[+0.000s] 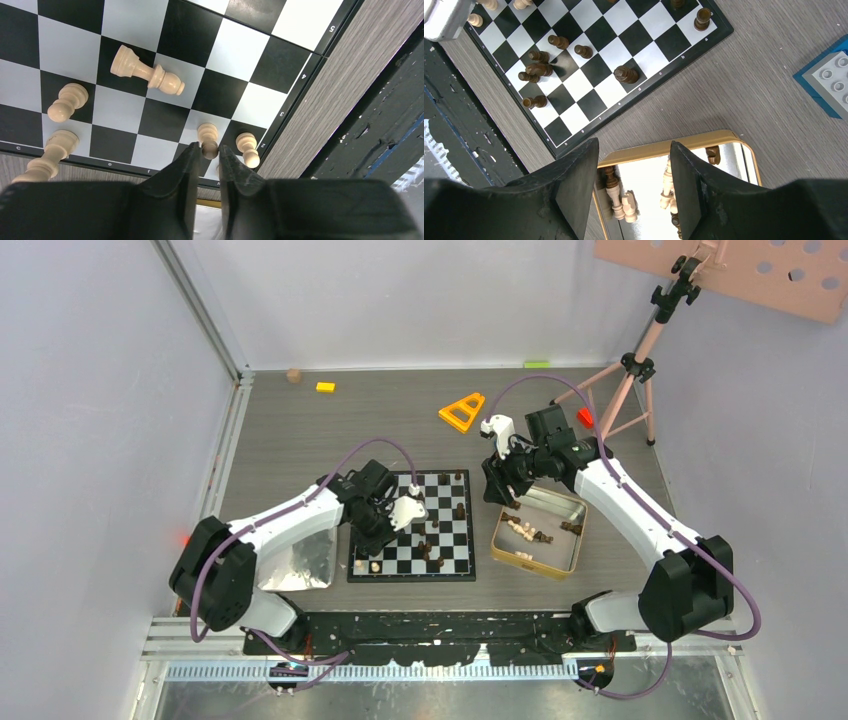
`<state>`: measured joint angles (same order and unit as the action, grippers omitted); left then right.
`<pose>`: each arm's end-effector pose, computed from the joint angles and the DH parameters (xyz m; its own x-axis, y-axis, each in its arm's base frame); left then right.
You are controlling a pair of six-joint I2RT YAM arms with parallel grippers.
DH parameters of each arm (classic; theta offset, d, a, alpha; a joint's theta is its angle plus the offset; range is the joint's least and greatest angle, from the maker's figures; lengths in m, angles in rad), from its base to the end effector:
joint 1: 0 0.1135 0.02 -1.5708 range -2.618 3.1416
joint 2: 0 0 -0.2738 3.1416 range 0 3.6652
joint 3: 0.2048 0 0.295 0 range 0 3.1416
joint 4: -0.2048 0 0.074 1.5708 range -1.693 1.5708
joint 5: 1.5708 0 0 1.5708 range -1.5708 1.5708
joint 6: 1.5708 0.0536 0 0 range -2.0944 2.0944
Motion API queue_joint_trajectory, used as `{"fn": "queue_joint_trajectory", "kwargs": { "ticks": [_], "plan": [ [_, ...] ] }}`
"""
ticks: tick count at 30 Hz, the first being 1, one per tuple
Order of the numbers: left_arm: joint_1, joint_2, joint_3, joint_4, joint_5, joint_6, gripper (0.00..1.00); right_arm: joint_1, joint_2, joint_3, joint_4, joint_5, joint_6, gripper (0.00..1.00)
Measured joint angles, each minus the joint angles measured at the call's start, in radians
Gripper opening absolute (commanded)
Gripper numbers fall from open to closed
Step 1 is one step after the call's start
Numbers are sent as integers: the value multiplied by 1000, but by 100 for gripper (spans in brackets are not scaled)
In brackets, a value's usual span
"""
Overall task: Set up the chess pieces on the board
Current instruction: Place the chess piece on the chessboard, then pick up the chess piece from the chessboard.
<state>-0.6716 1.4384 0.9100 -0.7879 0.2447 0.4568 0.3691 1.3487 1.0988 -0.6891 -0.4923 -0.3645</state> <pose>0.2231 -0.1939 0.1692 -0.3926 0.8587 -0.3294 0.9188 0.3819 -0.0994 0.2949 0.1412 0.2694 -0.4970 -0.5291 -0.6878 -0.8086 0.5700 0.1458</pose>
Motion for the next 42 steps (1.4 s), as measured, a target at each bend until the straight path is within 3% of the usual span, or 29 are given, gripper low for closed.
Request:
{"fn": "queue_joint_trajectory", "kwargs": {
  "ticks": [5, 11, 19, 27, 42],
  "plan": [
    [-2, 0, 0, 3, -9, -3, 47, 0, 0, 0, 0, 0, 0, 60],
    [-2, -42, 0, 8, -15, -7, 54, 0, 0, 0, 0, 0, 0, 60],
    [-3, -83, 23, 31, -16, -7, 52, 0, 5, 0, -1, -1, 0, 60],
    [-31, -5, 57, 108, -32, -42, 44, 0, 7, 0, -4, 0, 0, 60],
    [-61, 63, 57, 194, -151, -118, 46, 0, 7, 0, -7, 0, -4, 60]
  ]
}}
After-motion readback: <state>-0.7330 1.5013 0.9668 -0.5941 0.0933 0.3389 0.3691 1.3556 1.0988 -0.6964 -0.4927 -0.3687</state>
